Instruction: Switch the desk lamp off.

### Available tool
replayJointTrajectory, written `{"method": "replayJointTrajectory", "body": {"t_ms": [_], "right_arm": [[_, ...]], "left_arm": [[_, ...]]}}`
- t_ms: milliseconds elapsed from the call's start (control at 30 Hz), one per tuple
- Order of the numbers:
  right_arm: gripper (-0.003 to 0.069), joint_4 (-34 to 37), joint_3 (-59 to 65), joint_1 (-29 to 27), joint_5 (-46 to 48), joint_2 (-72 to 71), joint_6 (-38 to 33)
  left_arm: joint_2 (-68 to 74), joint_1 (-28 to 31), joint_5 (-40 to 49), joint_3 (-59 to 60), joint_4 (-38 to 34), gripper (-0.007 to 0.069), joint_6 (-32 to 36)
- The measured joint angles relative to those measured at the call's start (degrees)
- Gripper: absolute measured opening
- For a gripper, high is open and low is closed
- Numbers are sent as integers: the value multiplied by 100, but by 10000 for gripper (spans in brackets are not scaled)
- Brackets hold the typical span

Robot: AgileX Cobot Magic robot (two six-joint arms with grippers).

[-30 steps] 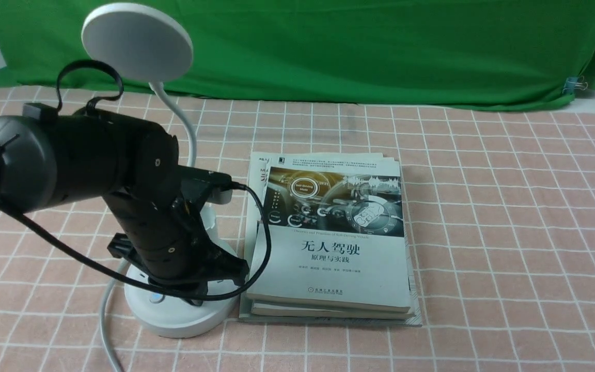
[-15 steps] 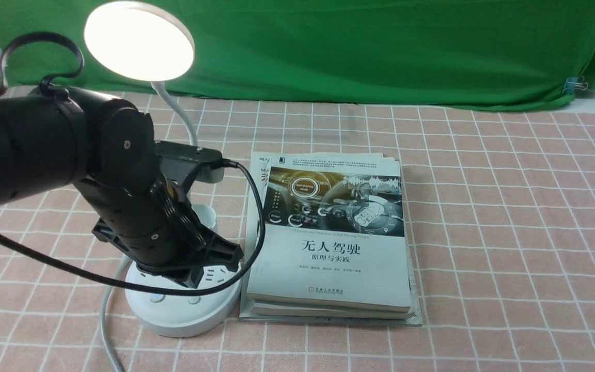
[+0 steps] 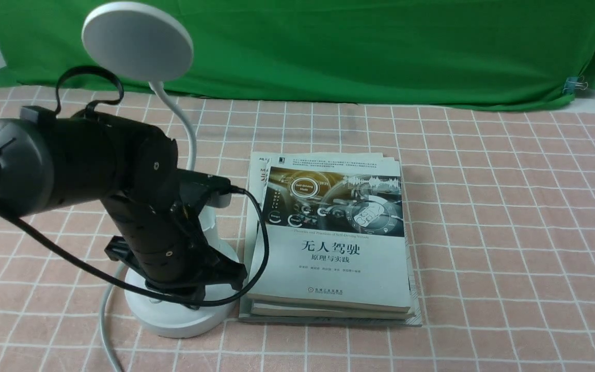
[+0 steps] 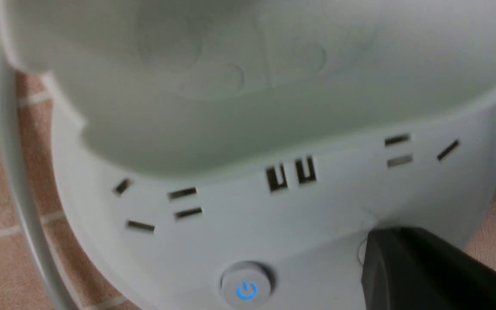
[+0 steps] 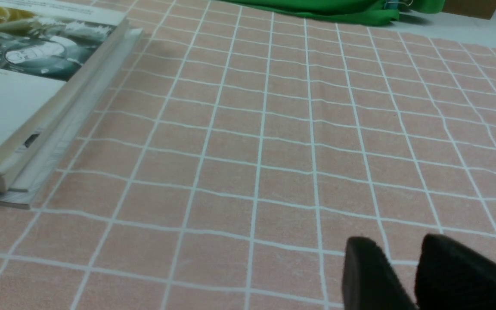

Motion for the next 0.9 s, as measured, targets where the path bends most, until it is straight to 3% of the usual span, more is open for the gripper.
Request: {"method": "replayJointTrajectory", "body": {"t_ms": [233, 533, 667, 900], "right_arm": [[240, 0, 0, 0, 0, 0, 0], [240, 0, 0, 0, 0, 0, 0], [240, 0, 0, 0, 0, 0, 0], [240, 0, 0, 0, 0, 0, 0]], "left_arm": [[-130, -12, 106, 12, 0, 4, 0], [-2422, -76, -41, 945, -11, 4, -36], [-3589, -76, -671, 1763, -161, 4, -36], [-5667, -77, -2826, 3707, -617, 4, -77]]}}
